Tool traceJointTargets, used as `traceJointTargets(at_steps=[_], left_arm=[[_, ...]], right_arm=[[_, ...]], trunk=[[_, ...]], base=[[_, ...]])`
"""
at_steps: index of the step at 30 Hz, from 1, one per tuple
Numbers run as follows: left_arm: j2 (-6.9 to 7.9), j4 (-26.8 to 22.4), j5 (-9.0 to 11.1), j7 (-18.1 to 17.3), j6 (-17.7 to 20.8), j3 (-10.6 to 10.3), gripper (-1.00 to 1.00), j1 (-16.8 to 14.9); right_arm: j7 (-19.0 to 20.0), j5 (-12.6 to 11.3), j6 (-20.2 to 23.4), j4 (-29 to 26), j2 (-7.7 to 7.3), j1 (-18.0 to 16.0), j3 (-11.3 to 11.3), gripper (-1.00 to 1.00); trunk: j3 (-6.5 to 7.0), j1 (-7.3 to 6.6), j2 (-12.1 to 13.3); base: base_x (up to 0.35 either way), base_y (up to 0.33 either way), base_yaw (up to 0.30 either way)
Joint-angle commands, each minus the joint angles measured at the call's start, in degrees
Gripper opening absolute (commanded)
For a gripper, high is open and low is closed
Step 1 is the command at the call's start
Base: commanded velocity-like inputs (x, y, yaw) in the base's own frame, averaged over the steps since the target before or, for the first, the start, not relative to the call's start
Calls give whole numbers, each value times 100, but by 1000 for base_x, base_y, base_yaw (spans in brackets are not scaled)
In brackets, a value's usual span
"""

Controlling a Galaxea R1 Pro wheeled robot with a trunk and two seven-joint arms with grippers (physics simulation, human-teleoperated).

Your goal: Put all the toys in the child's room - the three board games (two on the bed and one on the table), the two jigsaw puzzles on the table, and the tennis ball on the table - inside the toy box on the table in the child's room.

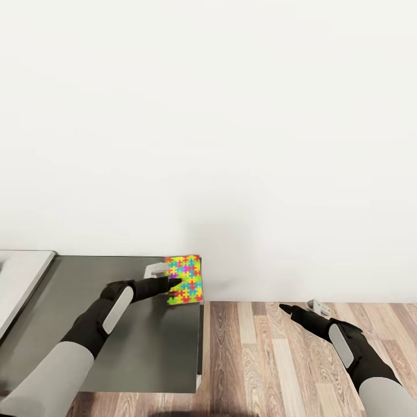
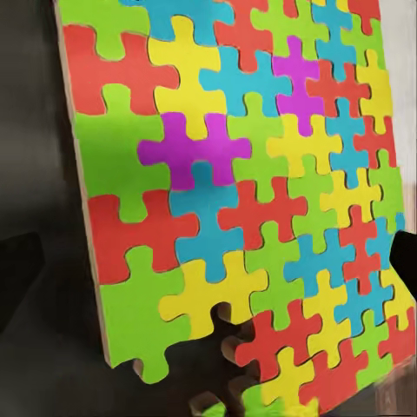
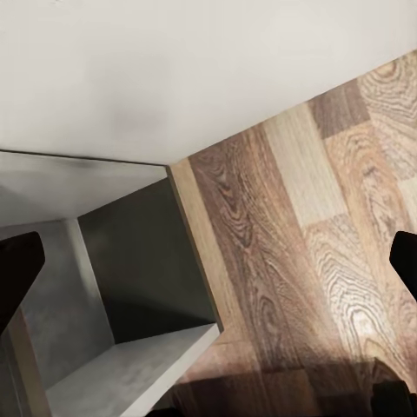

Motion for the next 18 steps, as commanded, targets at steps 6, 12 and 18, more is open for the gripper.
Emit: traceJointTargets(at_steps=[6,12,18], left_arm=[[-52,-4,15,-3,9,-38,100,0],[-102,-4,20,-9,8,-46,100,2],[-165,-4,24,-11,8,-49,100,3]], right_arm=[[13,-23,43,-5,2,-3,-19,100],[13,-23,43,-5,2,-3,-19,100],[13,-23,43,-5,2,-3,-19,100]], trunk=[[-9,3,-10],[-9,3,-10],[-9,3,-10]], base=[[0,0,0],[0,0,0],[0,0,0]])
